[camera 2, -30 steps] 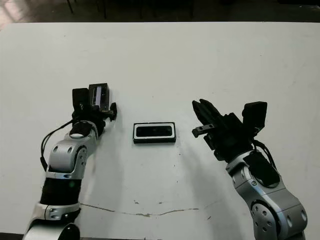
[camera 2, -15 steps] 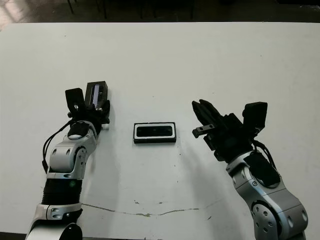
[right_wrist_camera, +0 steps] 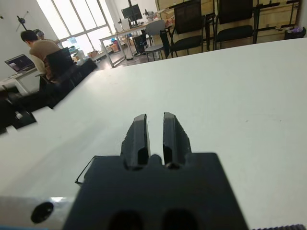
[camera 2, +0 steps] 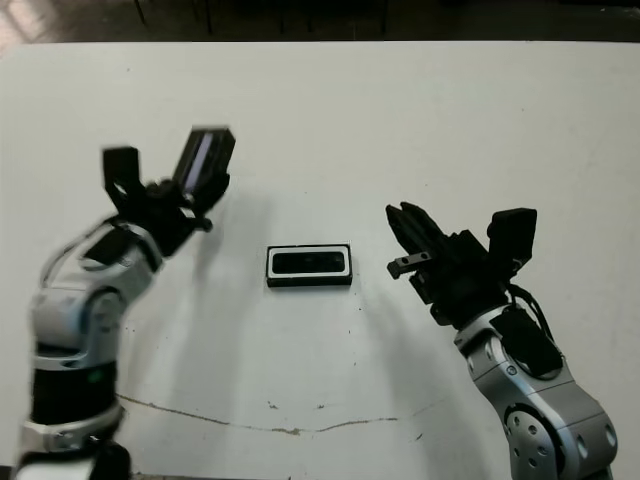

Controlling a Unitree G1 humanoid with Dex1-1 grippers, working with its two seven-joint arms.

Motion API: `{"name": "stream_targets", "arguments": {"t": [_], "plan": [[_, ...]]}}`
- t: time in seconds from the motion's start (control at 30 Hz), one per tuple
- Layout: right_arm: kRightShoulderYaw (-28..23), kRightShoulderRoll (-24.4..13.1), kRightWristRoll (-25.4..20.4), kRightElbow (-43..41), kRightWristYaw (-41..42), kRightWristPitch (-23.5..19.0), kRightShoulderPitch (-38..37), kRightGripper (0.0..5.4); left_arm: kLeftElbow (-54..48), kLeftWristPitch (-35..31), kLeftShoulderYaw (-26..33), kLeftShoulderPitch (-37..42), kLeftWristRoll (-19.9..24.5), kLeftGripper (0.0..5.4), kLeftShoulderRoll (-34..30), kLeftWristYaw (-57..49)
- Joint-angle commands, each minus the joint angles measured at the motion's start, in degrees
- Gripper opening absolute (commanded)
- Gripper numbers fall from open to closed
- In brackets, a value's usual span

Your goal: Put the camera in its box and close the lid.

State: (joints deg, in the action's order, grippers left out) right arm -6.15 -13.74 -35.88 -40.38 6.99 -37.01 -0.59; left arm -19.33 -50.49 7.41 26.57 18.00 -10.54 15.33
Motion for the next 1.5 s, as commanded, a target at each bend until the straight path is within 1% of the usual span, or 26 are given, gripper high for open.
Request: {"name": "stream_targets", "arguments": {"t": [0.03,0.1,0.2,0.3,0.43,0.53,0.7,0.83,0.9,1.03,1.2,1.33,1.4,1.5], "plan": [[-1.75,-1.04,0.71,0.98,0.46,0.92,-0.33,0.00,2.49,2.69,-2.96,2.96,1.22,2.08,-10.34,11.35],[-3.04,-1.59,0.09,0.84,0.49,0.44,-0.08,0.00,7.38,8.67,-6.20,5.78,1.16,2.08,-16.63,22.37],[-4.70,-2.33,-0.38,0.67,0.46,0.08,0.01,0.00,14.00,14.08,-11.48,10.68,-0.19,2.08,-23.23,34.97],[-6.49,-2.62,-1.62,0.20,-0.21,-0.83,-0.20,0.00,20.60,17.50,-16.86,15.64,-1.51,2.08,-26.17,45.17],[-7.47,-3.65,-2.24,-0.20,-0.19,-1.29,-0.79,0.00,25.55,21.77,-22.36,19.50,-4.59,2.08,-26.73,52.36],[-7.49,-3.88,-2.31,-0.41,-0.45,-1.45,-1.08,0.00,27.68,23.28,-24.40,20.36,-5.94,2.08,-25.73,54.56],[-6.74,-3.36,-2.16,0.23,-0.22,-0.83,-1.03,0.00,27.57,25.74,-25.26,18.64,-7.04,2.08,-24.65,55.02],[-6.01,-3.08,-2.26,0.96,-0.14,-0.84,-0.53,0.00,27.04,25.47,-25.97,17.49,-7.26,2.08,-24.52,55.69],[-5.50,-3.24,-1.85,1.13,-0.28,-0.86,-0.27,0.00,26.71,25.19,-26.30,16.56,-6.70,2.08,-24.12,56.42],[-5.01,-3.24,-1.58,1.47,-0.51,-0.95,0.34,0.00,26.71,27.21,-26.81,14.93,-6.62,2.08,-23.07,57.42],[-4.70,-3.43,-1.47,1.55,-0.51,-1.22,0.88,0.00,27.01,24.10,-27.19,14.22,-5.90,2.08,-21.97,58.02],[-4.71,-3.42,-1.20,1.75,-0.29,-0.98,1.10,0.00,27.81,25.36,-27.10,12.41,-5.38,2.08,-20.80,58.31],[-4.68,-3.62,-0.96,2.19,0.50,-0.36,1.22,0.00,27.68,26.06,-27.50,11.61,-6.10,2.08,-20.60,58.09],[-4.86,-3.64,-1.34,2.14,0.05,-1.28,1.55,0.00,26.92,26.72,-27.64,9.86,-7.01,2.08,-20.14,56.43]]}}
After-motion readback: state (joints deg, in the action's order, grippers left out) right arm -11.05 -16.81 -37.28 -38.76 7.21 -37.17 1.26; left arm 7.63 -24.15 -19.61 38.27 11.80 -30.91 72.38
